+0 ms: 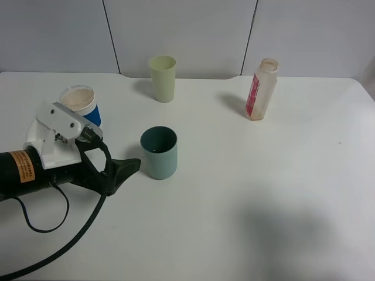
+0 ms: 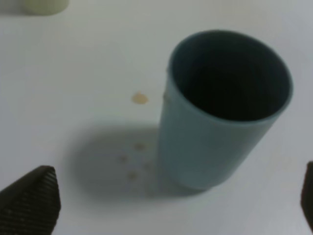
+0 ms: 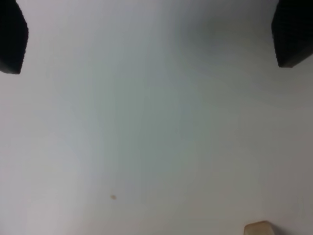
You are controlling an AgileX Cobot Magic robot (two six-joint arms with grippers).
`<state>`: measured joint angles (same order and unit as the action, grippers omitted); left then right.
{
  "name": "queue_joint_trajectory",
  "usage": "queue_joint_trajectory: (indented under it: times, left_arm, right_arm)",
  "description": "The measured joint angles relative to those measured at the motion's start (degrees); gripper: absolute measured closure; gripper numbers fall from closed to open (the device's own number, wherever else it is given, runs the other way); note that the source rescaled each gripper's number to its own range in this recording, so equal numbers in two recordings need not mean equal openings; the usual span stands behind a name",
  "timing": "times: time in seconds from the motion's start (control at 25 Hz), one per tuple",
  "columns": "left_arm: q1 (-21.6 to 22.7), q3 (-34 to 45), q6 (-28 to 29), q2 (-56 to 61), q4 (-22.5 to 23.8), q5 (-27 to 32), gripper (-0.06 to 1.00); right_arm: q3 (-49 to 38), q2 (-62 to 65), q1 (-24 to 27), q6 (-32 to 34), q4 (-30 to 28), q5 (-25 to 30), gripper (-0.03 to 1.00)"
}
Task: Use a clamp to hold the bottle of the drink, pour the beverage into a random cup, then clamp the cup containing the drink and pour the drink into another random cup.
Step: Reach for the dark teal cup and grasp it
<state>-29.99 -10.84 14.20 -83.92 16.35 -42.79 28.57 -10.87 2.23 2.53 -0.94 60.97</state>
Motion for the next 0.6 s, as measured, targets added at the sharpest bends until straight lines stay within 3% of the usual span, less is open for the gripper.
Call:
queue_joint_trajectory:
  times: [0.6]
  left_arm:
    - [0.0,0.1,-5.4,-13.0,-0.4,-18.6,-0.03]
  right_arm:
    - [0.0,0.0,0.0,0.0,0.0,0.0,-0.03]
